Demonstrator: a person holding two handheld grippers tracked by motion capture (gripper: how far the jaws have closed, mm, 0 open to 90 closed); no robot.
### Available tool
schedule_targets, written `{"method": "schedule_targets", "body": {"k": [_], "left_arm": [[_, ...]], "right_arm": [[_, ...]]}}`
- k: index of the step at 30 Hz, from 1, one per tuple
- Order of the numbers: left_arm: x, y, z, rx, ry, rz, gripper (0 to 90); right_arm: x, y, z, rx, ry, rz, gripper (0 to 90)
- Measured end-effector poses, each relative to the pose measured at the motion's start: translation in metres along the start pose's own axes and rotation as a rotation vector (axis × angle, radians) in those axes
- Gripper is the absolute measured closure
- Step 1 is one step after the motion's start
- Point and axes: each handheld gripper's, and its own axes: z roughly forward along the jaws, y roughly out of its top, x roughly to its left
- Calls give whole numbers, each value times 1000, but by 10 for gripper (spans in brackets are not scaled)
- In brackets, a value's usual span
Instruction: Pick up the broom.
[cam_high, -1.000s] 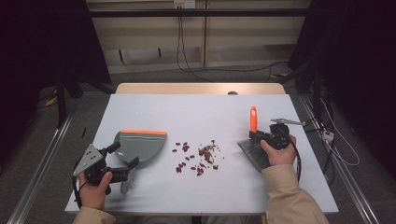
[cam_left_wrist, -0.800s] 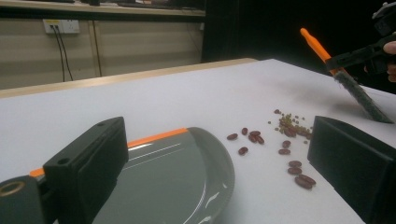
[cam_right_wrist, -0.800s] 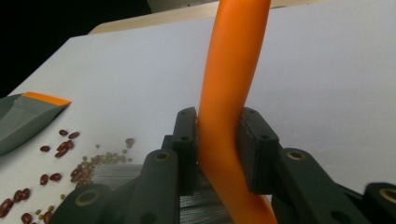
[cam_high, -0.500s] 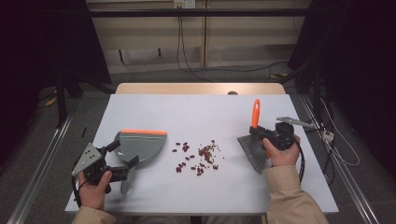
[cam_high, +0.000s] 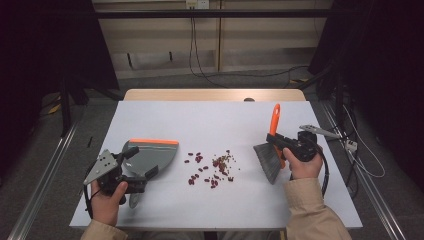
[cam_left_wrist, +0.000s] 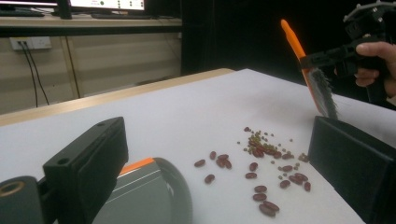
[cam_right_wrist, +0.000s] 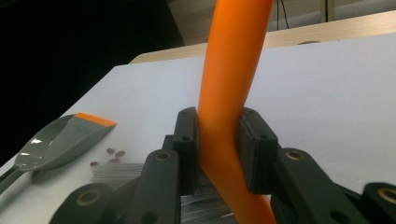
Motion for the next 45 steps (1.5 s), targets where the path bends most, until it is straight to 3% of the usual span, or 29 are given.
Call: {"method": "schedule_targets", "body": {"k": [11, 17, 27, 39, 45], "left_arm": [[-12, 9, 21, 11, -56, -34, 49], [-21, 15, 38, 13, -95, -28, 49], [-39, 14, 70, 56, -176, -26, 47], [-48, 12, 95, 59, -200, -49, 46], [-55, 13, 108, 57, -219, -58, 46]], "right_arm": [[5, 4, -4, -39, 32, -12, 716], [12, 8, -3, -55, 59, -11, 716], [20, 11, -1, -78, 86, -12, 716], [43, 21, 8, -90, 109, -75, 716], [55, 23, 15, -99, 130, -84, 716]]}}
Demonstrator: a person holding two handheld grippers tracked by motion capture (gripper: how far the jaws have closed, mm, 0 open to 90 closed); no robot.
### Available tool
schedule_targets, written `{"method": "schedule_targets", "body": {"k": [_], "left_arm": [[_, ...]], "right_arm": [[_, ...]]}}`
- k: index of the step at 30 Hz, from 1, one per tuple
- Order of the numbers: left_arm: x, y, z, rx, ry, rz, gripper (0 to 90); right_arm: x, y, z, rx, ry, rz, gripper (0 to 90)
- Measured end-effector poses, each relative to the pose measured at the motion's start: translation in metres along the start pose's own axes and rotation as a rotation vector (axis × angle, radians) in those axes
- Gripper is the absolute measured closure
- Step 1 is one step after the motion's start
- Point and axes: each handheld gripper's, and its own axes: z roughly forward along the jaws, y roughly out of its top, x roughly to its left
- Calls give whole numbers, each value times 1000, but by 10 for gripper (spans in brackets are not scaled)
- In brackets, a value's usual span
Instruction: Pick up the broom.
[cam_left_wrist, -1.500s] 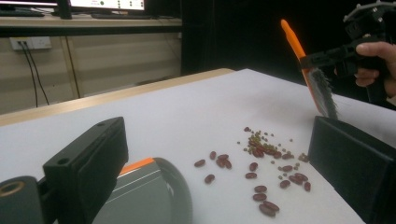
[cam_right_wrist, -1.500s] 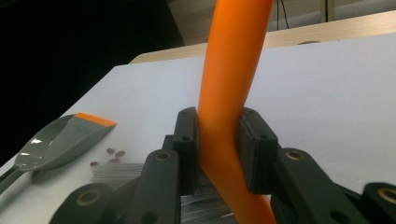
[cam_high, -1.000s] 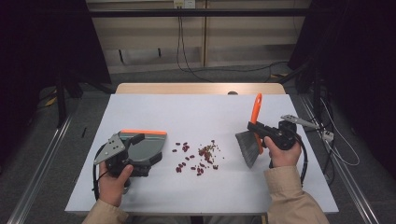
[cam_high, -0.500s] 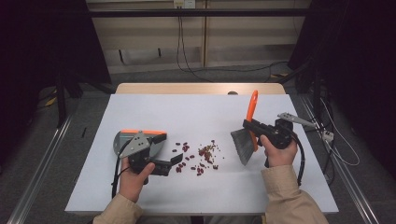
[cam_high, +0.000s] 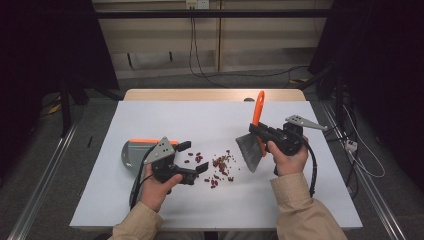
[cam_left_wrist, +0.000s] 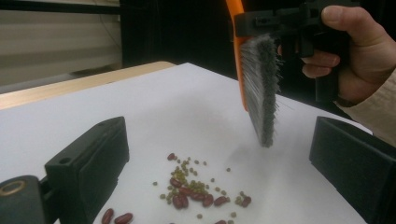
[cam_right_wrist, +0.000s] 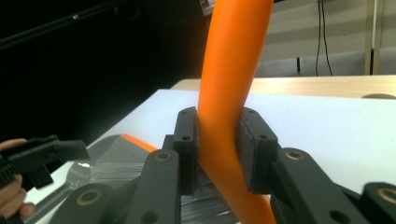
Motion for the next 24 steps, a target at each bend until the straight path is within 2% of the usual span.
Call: {"method": "schedule_targets", "body": {"k": [1, 7, 9, 11, 17, 20, 24], "left_arm": [[0, 0, 3, 1, -4, -4, 51], [-5, 2, 22, 16, -23, -14, 75], [-8, 4, 28, 20, -35, -8, 88], [-10, 6, 33, 12, -55, -21, 102], [-9, 9, 40, 1, -36, -39, 157], [-7, 7, 43, 17, -24, -44, 173], [-3, 5, 46, 30, -5, -57, 193]], "right_arm": [[4, 1, 3, -6, 17, 8, 717], [17, 2, 15, -14, 34, -9, 716], [19, 3, 17, -16, 37, -10, 717], [23, 3, 21, -23, 46, -9, 716], [33, 3, 32, -25, 63, -16, 717], [38, 2, 39, -18, 60, -32, 716], [43, 0, 47, -9, 69, -29, 716]]}}
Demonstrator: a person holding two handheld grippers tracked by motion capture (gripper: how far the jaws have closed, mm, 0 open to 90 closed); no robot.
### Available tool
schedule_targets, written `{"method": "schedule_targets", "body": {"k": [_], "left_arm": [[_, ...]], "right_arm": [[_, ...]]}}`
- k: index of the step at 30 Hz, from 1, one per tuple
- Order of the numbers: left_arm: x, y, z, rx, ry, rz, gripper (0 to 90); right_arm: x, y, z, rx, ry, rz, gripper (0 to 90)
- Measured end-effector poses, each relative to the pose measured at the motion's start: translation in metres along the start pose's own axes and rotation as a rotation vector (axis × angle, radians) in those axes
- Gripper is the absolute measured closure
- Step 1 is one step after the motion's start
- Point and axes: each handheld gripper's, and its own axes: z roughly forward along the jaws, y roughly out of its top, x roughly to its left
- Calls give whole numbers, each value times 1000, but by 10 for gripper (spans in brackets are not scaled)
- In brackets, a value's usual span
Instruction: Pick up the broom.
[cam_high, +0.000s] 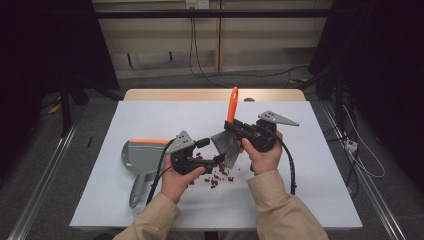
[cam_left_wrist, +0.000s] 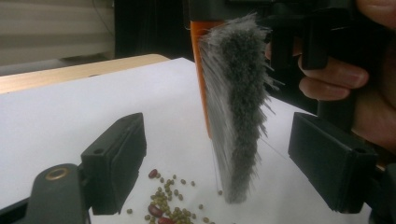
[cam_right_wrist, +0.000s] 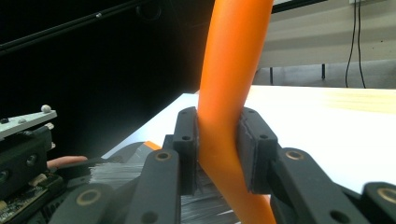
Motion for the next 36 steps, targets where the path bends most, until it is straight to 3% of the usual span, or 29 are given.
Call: {"method": "schedule_targets", "body": {"k": [4, 5, 6, 8, 10, 17, 19, 29, 32, 36], "left_arm": [[5, -1, 2, -7, 21, -22, 244], [6, -1, 2, -5, 30, -20, 328], [8, -1, 2, -7, 30, -15, 328], [10, -1, 0, -21, 32, -19, 429], [12, 1, -3, -34, 31, -14, 466], [13, 3, -7, -53, -20, 5, 780], [15, 3, -9, -53, -34, 2, 832], [19, 5, -16, -60, -64, -7, 857], [20, 5, -17, -62, -63, -10, 858], [20, 6, -19, -69, -68, -16, 859]], "right_arm": [[6, -3, 9, 8, 17, 8, 716], [9, -3, 12, 4, 24, 4, 716], [9, -3, 12, 4, 24, 4, 716], [13, -4, 16, 7, 44, 2, 715], [14, -4, 17, 10, 49, 0, 715], [14, -5, 19, 0, 51, 18, 714], [13, -5, 19, -4, 77, 28, 712], [7, -4, 17, 8, 159, 33, 684], [4, -4, 15, -26, 189, 64, 594], [1, -4, 15, -19, 212, 24, 501]]}}
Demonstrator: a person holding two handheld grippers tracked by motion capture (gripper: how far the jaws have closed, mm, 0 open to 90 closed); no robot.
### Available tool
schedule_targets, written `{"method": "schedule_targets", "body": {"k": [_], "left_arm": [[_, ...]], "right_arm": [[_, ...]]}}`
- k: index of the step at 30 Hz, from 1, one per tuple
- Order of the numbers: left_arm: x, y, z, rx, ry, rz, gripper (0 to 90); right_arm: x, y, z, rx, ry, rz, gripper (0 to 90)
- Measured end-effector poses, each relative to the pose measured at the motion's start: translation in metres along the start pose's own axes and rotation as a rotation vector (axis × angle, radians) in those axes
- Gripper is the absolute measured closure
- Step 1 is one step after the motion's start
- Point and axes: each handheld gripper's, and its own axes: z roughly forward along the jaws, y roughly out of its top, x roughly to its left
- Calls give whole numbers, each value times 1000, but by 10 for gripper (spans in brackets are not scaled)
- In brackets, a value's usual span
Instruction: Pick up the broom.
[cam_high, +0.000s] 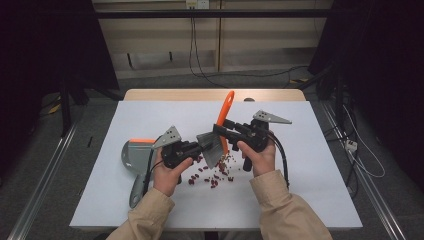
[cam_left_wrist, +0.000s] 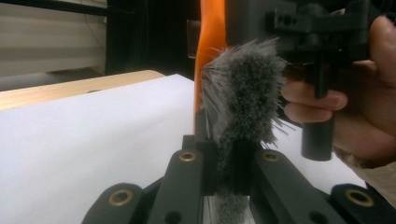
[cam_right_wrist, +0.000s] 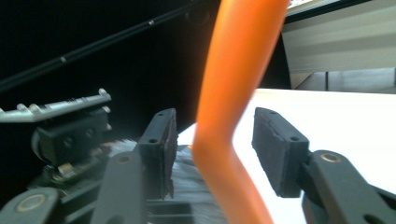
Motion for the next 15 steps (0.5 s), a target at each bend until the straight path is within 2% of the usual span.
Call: {"method": "schedule_targets", "body": {"k": [4, 5, 7, 8, 9, 10, 15], "left_arm": [[1, 1, -2, -7, 1, -10, 859], [1, 1, -2, -11, 1, -10, 859], [2, 2, -3, -15, -2, -10, 859], [1, 2, -4, -22, 1, -14, 859], [1, 3, -4, -24, -7, -13, 859], [1, 3, -4, -27, -9, -16, 859], [0, 6, -4, -33, -22, -18, 859]], "right_arm": [[-3, -1, -1, 11, -1, -48, 387], [-4, -1, -1, 13, 11, -53, 379], [-7, -2, -2, 14, 64, -45, 353], [-9, -2, -2, 32, 55, -68, 319], [-9, -2, -2, 32, 55, -68, 319], [-13, -4, -2, 55, 65, -64, 317], [-17, -7, -1, 68, 94, -46, 315]]}}
